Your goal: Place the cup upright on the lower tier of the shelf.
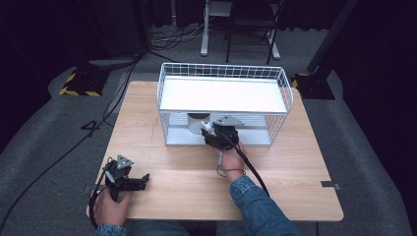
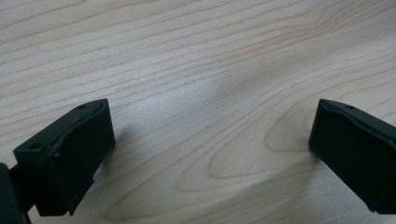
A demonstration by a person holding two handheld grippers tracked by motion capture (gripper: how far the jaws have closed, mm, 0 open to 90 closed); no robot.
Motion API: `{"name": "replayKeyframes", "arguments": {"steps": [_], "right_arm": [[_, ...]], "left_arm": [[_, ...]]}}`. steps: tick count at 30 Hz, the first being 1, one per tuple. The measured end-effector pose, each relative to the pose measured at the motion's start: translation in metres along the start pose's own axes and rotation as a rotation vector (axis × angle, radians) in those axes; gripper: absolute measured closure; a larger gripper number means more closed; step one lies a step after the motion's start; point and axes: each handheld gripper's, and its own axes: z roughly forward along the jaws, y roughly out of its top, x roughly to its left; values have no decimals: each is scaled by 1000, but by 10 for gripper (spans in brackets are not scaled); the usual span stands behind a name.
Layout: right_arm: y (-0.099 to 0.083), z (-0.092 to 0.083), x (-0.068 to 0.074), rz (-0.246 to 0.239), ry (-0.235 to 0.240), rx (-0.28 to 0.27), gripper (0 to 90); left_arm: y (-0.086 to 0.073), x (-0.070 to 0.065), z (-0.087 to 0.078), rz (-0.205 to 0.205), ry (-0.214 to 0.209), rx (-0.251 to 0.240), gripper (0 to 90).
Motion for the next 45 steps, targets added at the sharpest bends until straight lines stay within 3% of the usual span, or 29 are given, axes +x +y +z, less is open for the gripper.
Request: {"name": "replayKeyframes", "arguments": {"steps": [11, 23, 45], "right_arm": [[0, -41, -5, -39, 63, 6, 452], [-4, -92, -19, -90, 64, 10, 425], [-41, -155, -66, -4, 83, 45, 287]], "left_arm": [[0, 0, 0, 0, 0, 0, 5], [0, 0, 0, 0, 0, 0, 5], [0, 0, 0, -1, 2, 0, 5]]}}
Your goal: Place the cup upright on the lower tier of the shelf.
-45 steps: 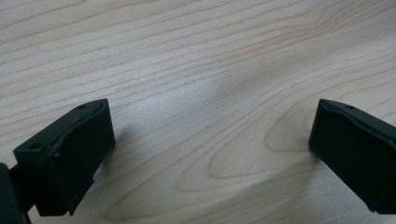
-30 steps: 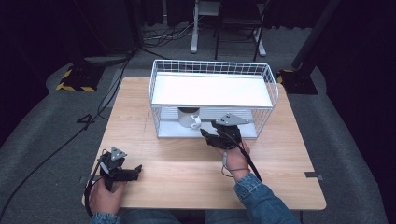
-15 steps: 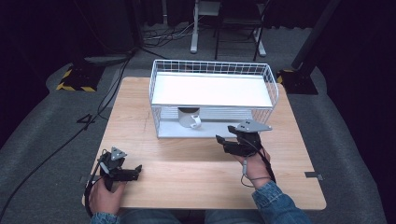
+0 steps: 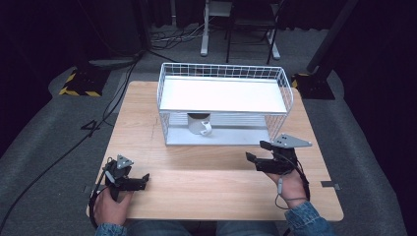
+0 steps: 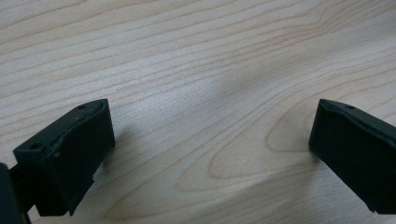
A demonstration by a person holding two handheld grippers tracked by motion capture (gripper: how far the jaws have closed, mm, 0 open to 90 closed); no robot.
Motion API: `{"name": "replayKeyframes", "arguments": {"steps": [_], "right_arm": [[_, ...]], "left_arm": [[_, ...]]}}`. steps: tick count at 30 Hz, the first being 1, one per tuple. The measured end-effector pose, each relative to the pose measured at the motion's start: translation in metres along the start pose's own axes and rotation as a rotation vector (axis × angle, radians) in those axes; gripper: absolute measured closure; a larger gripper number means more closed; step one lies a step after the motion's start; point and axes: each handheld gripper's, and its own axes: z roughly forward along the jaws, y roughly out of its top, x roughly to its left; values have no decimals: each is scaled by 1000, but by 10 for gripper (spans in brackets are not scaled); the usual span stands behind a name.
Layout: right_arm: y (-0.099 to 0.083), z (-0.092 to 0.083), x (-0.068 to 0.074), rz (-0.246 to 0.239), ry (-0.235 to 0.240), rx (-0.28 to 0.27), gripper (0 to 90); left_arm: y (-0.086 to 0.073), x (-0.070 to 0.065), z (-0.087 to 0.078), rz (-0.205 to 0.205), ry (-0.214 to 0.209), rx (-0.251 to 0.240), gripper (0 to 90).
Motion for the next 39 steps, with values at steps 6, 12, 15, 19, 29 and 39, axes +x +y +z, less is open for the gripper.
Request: {"name": "replayKeyframes", "arguments": {"steps": [6, 12, 15, 19, 29, 39], "right_arm": [[-18, -12, -16, 24, -15, 12, 231], [-41, -12, -29, 37, -48, 64, 188], [-53, -12, -35, 60, -59, 85, 184], [-70, -9, -43, 80, -73, 109, 184], [-99, -1, -50, 114, -72, 169, 170], [-113, 4, -48, 77, -116, 179, 160]], "left_arm": [[0, 0, 0, 0, 0, 0, 5], [0, 0, 0, 0, 0, 0, 5], [0, 0, 0, 0, 0, 0, 5], [0, 0, 0, 0, 0, 0, 5], [0, 0, 0, 0, 0, 0, 5], [0, 0, 0, 0, 1, 2, 5]]}}
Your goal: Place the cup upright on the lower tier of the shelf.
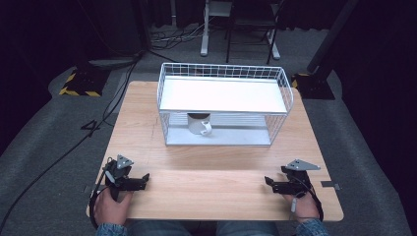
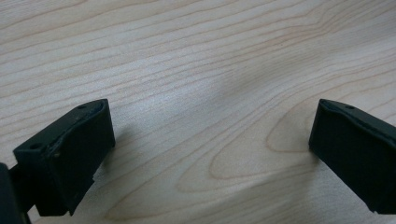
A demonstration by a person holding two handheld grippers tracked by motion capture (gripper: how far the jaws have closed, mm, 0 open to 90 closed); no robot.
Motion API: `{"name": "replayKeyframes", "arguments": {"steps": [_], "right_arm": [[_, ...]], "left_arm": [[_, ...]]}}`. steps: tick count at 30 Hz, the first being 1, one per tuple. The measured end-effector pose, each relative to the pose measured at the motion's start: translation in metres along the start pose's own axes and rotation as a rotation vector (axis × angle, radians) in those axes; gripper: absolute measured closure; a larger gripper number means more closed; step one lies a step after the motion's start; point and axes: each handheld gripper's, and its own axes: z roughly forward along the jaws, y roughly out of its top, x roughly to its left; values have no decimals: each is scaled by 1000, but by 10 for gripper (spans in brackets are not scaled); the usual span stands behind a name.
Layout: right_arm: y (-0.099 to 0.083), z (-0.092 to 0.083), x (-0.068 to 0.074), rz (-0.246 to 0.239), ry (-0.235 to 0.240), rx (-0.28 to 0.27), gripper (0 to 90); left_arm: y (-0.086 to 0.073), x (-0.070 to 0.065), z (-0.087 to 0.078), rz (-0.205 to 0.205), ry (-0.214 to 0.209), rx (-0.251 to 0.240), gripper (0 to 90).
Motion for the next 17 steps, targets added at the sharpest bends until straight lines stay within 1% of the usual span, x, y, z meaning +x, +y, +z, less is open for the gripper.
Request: {"name": "replayKeyframes", "arguments": {"steps": [4, 5, 7, 9, 10, 11, 13, 17], "right_arm": [[-3, 5, 1, 16, -15, -5, 148], [-4, 7, 1, 18, -10, -5, 146], [-4, 10, 2, -3, -6, -5, 133], [-4, 10, 4, -21, -21, 3, 134], [-4, 10, 5, -40, -30, 11, 125], [-4, 11, 6, -47, -35, 13, 109], [-4, 12, 5, -37, -40, 21, 73], [-3, 14, 4, -14, -66, 41, 0]], "left_arm": [[0, 0, 0, 0, 0, 0, 5], [0, 0, 0, 0, 1, 0, 5], [0, 0, 0, 0, 1, 0, 5], [0, 0, 0, 0, 1, 0, 5], [0, 0, 0, 0, 1, 0, 5], [0, 0, 0, -1, 1, -1, 5], [0, 0, 0, -1, 2, 0, 5], [0, 0, 0, -1, 2, -1, 5]]}}
